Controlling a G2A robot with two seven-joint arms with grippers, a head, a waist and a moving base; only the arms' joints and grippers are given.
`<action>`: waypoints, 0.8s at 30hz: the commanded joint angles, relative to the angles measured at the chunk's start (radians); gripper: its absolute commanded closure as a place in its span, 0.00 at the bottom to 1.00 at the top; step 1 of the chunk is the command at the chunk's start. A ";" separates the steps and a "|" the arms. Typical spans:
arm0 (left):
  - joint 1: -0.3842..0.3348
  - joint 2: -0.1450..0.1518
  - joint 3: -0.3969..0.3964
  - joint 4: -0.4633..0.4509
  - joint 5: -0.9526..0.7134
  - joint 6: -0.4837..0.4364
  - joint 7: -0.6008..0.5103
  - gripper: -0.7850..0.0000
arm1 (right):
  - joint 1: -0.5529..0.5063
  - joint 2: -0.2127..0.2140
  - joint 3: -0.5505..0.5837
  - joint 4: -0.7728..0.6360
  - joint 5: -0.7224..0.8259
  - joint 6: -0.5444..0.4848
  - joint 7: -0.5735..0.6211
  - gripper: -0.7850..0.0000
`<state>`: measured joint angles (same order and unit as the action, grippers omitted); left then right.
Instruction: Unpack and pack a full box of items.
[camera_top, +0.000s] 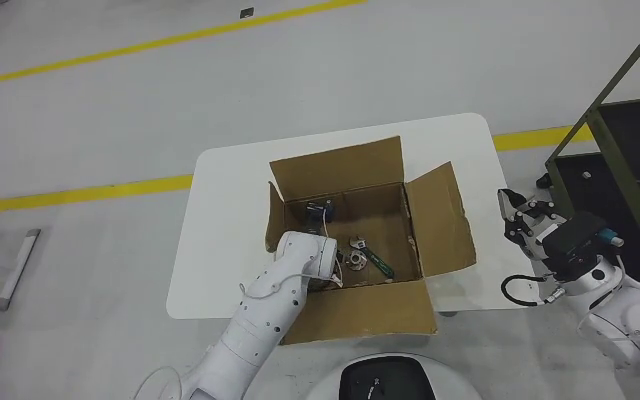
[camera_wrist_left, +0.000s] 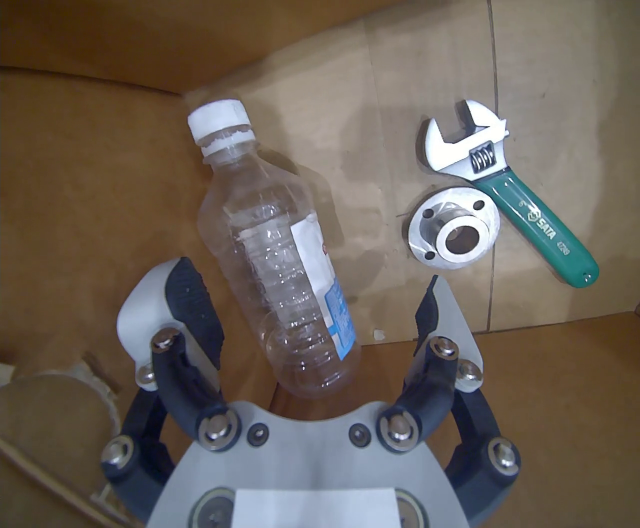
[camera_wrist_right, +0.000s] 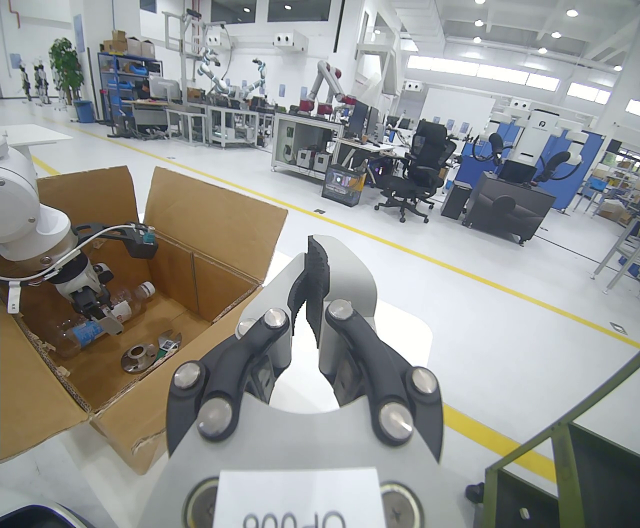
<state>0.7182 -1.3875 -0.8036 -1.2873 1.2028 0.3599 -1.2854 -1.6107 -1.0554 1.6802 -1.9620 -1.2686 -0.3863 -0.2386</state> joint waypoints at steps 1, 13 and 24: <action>-0.006 -0.006 0.004 0.026 -0.001 0.002 0.008 0.00 | 0.000 0.000 0.000 0.000 0.000 0.000 0.000 1.00; -0.025 -0.032 0.010 0.094 -0.002 -0.004 0.016 0.00 | 0.000 0.000 0.000 0.000 0.000 0.000 0.000 1.00; -0.021 -0.044 0.000 0.124 0.028 -0.008 0.005 0.54 | 0.000 0.000 0.000 0.000 0.000 0.000 0.000 1.00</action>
<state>0.6964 -1.4309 -0.8024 -1.1653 1.2283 0.3526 -1.2783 -1.6107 -1.0554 1.6802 -1.9620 -1.2686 -0.3863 -0.2386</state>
